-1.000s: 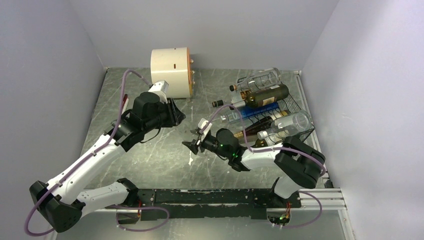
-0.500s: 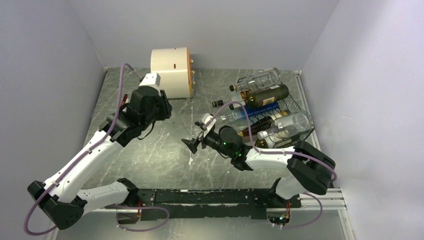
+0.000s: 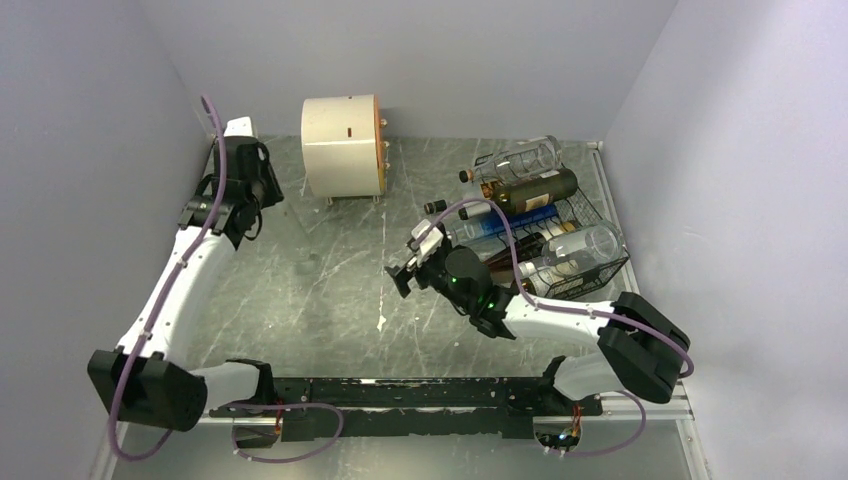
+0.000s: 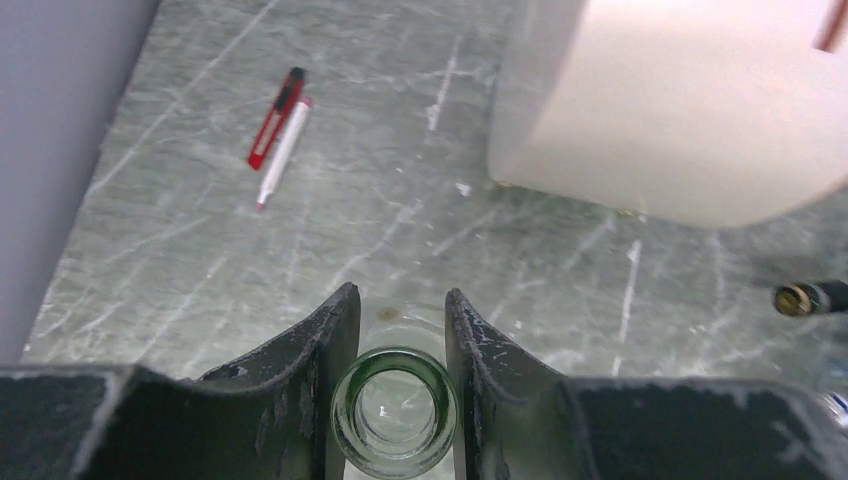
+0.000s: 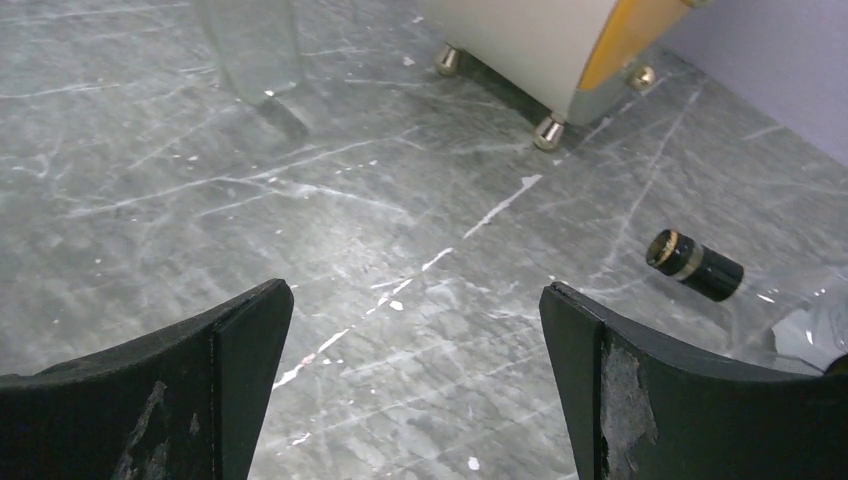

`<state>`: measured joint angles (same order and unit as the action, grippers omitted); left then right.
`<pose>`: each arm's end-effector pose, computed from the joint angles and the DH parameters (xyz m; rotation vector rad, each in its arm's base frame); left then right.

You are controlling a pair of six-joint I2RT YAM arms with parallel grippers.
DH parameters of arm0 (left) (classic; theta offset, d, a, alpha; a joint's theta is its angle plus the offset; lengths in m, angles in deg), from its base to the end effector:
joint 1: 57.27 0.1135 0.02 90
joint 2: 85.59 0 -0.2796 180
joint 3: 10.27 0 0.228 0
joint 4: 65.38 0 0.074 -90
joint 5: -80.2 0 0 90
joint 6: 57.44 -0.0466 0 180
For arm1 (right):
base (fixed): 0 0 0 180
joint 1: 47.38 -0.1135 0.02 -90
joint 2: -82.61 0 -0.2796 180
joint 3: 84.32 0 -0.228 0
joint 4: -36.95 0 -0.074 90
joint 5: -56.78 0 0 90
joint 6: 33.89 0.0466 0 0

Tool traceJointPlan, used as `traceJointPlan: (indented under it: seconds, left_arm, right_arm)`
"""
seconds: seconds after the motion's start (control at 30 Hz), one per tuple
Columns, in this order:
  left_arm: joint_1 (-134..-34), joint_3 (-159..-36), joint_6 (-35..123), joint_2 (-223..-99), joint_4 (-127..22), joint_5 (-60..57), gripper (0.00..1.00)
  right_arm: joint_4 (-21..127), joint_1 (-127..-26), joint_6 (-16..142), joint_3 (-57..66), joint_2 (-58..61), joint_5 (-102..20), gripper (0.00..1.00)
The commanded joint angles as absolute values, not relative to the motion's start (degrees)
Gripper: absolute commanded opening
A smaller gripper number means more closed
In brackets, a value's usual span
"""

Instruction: Take the wine bottle off the wine rack

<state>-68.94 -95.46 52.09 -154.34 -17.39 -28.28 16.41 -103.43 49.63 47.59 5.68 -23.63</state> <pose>0.2361 -0.0337 0.3768 -0.3317 2.0636 0.0130 0.1601 0.2239 0.2586 -0.7926 1.5479 0.4966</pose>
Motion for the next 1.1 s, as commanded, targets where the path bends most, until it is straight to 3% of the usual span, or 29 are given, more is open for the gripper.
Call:
traceJointPlan:
  seconds: [0.0,0.33,0.73,0.97,1.07]
  left_arm:
    - [-62.9,-98.8,48.1,-156.3,-24.9,-24.8,0.07]
    - [-56.3,-98.0,48.1,-161.8,-30.9,-25.0,0.07]
    - [-55.6,-93.1,43.3,-163.0,-35.6,-19.9,0.08]
    - [-54.8,-91.3,43.5,-162.8,-36.7,-18.0,0.39]
    - [-54.7,-91.2,43.6,-162.5,-36.5,-16.9,0.60]
  right_arm:
    - [18.4,-100.8,51.2,45.5,6.5,-23.6,1.00]
    - [20.7,-97.2,53.7,45.9,8.7,-27.1,1.00]
    - [29.2,-97.2,57.0,46.8,16.1,-35.7,1.00]
    - [33.9,-97.2,58.7,48.6,22.4,-36.5,1.00]
    - [35.0,-97.2,58.6,48.5,24.0,-34.6,1.00]
